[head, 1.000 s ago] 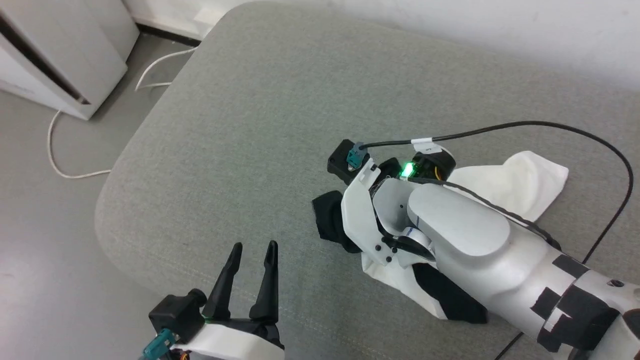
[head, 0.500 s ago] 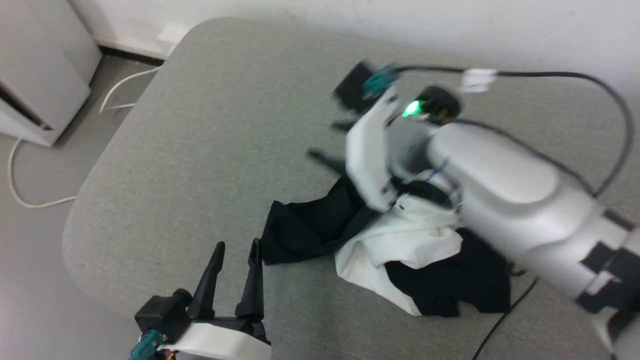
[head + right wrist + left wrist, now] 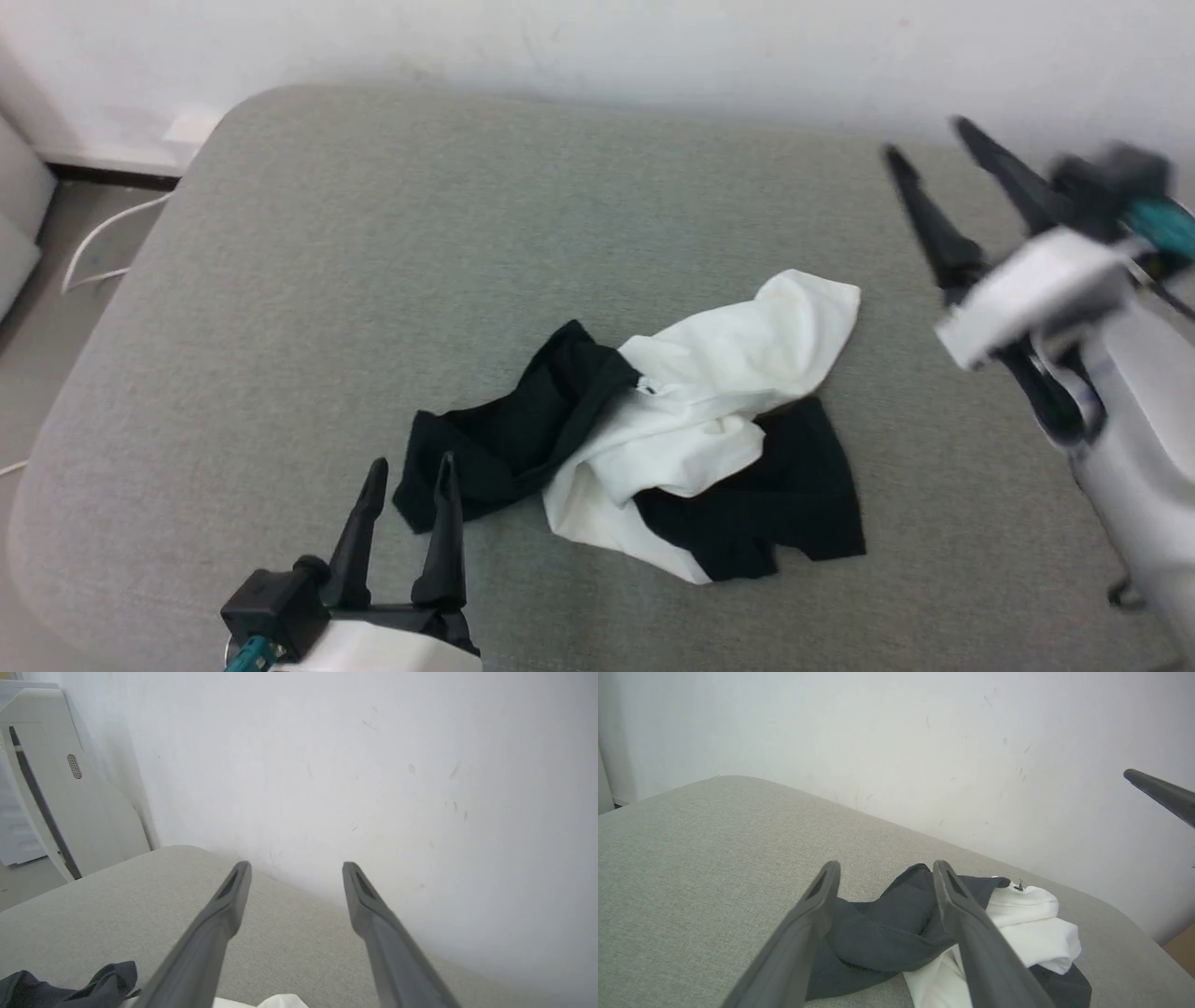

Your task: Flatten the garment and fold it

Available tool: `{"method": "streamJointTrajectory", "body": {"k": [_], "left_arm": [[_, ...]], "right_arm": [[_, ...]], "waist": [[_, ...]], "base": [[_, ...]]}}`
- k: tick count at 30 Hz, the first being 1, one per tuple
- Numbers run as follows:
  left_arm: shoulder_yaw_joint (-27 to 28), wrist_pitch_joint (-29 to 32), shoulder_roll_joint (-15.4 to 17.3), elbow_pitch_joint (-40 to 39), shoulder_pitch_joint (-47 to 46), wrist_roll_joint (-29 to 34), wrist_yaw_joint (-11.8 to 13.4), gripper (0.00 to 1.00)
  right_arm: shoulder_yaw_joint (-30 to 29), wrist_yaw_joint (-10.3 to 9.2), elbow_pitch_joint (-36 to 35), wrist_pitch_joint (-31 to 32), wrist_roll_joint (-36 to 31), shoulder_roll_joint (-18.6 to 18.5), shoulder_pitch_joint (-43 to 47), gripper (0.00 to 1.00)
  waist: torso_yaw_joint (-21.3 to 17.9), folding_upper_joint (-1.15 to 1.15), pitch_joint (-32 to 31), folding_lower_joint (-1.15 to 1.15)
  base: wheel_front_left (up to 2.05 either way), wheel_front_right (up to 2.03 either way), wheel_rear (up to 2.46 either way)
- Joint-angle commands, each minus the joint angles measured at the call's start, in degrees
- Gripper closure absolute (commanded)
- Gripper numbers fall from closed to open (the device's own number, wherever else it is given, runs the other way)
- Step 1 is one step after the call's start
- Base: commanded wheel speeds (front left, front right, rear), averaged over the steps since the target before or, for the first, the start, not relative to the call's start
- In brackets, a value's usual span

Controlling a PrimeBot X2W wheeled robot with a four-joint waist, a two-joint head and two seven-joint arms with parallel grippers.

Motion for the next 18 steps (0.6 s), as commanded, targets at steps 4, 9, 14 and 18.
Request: {"method": "streamJointTrajectory", "body": {"k": [4, 9, 14, 18], "left_arm": [[0.9, -0.3, -0.1, -1.1, 1.1, 0.6, -0.5, 0.0], [1.6, -0.3, -0.1, -2.2, 1.8, 1.3, -1.3, 0.0], [2.0, -0.3, -0.1, -2.0, 1.7, 1.7, -1.9, 0.0], [2.6, -0.3, -0.1, -2.3, 1.9, 1.9, -2.1, 0.0]], "right_arm": [[-22.9, -0.04, -10.5, -2.4, -15.4, 7.2, 19.7, 0.0], [-39.3, -0.04, -31.4, -2.5, -30.4, 19.5, 39.2, 0.0], [-40.9, -0.04, -36.7, -2.5, -26.0, 20.1, 47.8, 0.0], [-40.1, -0.04, -37.0, -2.5, -22.9, 20.1, 51.3, 0.0]], "waist": [[-2.9, 0.0, 0.2, 0.0], [-4.7, 0.0, 1.1, 0.0], [-5.2, 0.0, 1.4, 0.0], [-6.0, 0.0, 1.5, 0.0]], "base": [[0.0, 0.0, 0.0], [0.0, 0.0, 0.0], [0.0, 0.0, 0.0], [0.0, 0.0, 0.0]]}}
